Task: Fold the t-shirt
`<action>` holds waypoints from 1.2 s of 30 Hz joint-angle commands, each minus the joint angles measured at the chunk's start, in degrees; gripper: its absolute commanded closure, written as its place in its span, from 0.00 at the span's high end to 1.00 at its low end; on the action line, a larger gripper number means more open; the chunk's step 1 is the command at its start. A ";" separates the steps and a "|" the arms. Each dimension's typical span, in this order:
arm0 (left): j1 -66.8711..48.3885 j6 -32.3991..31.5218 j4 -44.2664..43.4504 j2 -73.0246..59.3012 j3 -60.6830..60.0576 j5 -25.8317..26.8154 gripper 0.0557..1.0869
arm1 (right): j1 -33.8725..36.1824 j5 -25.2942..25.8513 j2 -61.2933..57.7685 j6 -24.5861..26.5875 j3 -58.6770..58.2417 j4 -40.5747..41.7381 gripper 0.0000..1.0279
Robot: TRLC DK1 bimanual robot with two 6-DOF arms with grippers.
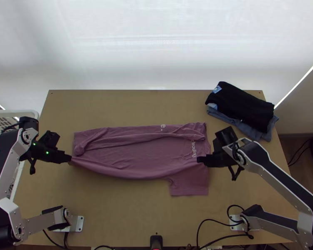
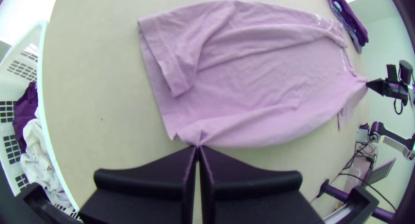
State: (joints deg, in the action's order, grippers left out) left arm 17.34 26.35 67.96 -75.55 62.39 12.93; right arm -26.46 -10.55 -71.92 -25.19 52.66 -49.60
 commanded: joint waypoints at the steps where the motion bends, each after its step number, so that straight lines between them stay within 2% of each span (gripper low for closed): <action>1: -0.38 -2.97 -0.11 -2.50 2.56 0.78 0.04 | 2.55 -0.09 -4.28 1.72 4.38 0.47 0.03; 6: -0.91 -6.13 -2.57 -6.01 4.76 0.78 0.04 | 5.80 -0.09 -10.78 2.78 10.97 1.53 0.03; 21: -3.63 -16.50 -7.76 -18.32 16.27 0.69 0.04 | 8.26 1.93 -26.96 4.54 29.16 1.70 0.03; 36: -5.48 -21.78 -10.48 -30.18 26.20 -0.80 0.04 | 9.76 5.27 -41.72 4.71 41.20 3.81 0.03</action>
State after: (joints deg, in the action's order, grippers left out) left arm 11.73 6.04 58.08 -103.18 86.24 12.64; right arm -17.74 -6.39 -110.65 -20.91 91.05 -46.50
